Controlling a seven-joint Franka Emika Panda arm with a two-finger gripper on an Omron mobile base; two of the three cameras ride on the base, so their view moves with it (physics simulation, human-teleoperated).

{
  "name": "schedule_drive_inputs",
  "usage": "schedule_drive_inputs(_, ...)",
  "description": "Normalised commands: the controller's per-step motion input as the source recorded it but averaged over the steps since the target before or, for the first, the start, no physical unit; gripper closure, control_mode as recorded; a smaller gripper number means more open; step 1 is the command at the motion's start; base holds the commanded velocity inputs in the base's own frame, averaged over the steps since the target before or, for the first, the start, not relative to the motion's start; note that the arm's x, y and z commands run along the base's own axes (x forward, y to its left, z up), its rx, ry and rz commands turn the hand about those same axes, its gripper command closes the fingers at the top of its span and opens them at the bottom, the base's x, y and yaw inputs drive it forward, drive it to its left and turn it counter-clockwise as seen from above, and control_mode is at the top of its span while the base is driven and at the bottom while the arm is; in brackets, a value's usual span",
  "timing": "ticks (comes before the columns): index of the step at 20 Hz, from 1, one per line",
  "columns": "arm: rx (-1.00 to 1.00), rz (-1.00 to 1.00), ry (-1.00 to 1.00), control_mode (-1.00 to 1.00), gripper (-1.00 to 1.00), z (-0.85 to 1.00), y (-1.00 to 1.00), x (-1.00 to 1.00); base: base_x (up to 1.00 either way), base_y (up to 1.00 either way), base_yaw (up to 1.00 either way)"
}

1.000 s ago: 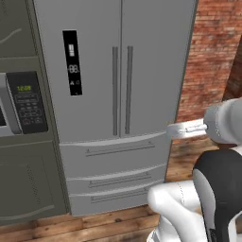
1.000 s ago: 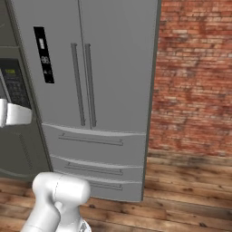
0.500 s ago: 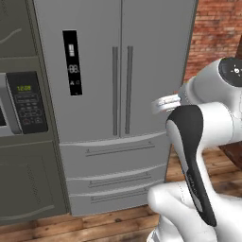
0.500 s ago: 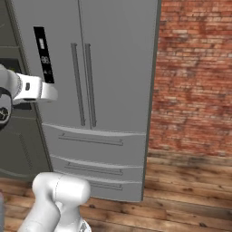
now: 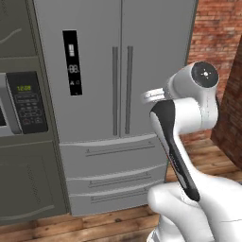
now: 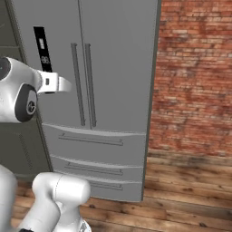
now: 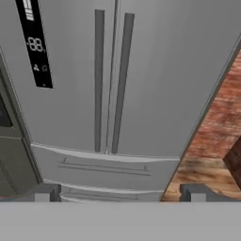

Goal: Take the cake and cupcake from the fridge and place them on the empty tray on the dining counter.

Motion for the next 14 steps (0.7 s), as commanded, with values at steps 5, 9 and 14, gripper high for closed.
schedule_drive_inputs(5,0.02,0.0,-0.02,-1.0,-1.0,-0.12,-0.05,0.74,0.0,0.0,0.0)
schedule_drive_inputs(9,0.07,0.0,0.09,-1.0,-1.0,-0.01,-0.12,0.74,0.0,0.0,0.0)
schedule_drive_inputs(14,0.02,0.0,0.01,-1.0,-1.0,-0.13,-0.03,0.72,0.0,0.0,0.0)
